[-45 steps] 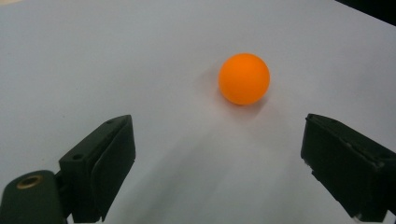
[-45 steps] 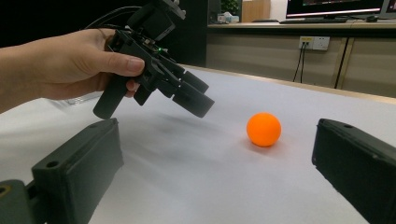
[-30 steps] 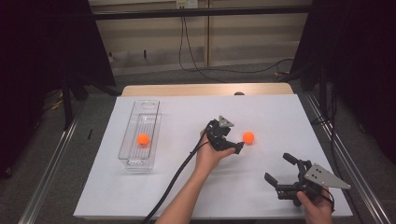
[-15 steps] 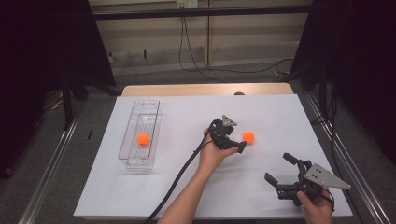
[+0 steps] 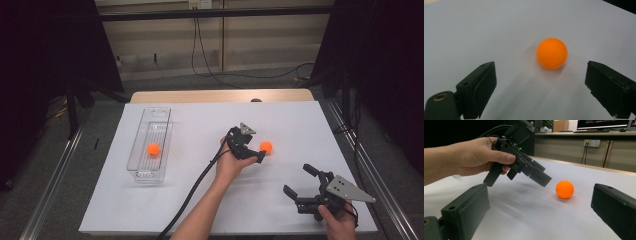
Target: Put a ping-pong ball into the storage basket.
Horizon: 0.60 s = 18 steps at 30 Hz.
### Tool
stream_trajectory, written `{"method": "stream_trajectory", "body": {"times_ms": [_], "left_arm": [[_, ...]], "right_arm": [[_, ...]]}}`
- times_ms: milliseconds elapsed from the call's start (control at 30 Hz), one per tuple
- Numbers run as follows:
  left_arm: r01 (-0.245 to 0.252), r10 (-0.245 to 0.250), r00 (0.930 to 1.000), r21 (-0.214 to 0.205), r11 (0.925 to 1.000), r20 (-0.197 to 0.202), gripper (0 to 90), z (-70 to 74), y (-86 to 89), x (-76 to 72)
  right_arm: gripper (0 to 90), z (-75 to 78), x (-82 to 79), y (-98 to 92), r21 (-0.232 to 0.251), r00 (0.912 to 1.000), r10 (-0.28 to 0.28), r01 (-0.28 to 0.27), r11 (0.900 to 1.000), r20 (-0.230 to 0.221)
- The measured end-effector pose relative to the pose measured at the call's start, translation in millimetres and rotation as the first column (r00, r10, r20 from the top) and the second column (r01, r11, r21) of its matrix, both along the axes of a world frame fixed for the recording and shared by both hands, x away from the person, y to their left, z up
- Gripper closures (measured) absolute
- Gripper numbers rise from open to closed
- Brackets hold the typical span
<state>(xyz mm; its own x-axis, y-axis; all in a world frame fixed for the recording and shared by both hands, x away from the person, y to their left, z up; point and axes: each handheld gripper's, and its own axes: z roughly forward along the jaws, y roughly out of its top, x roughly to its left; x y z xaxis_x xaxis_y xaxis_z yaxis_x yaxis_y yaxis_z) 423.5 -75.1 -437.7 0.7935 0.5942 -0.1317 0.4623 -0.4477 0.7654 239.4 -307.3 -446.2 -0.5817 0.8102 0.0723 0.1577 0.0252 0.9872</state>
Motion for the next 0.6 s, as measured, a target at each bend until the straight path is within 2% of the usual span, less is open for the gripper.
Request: {"method": "stream_trajectory", "body": {"times_ms": [600], "left_arm": [[0.0,0.0,1.0,0.007,1.0,-0.001,10.4,-4.4,-9.4,3.0]], "right_arm": [[1.3,0.1,-0.1,-0.1,0.0,1.0,0.001,-0.001,1.0,0.002]]}}
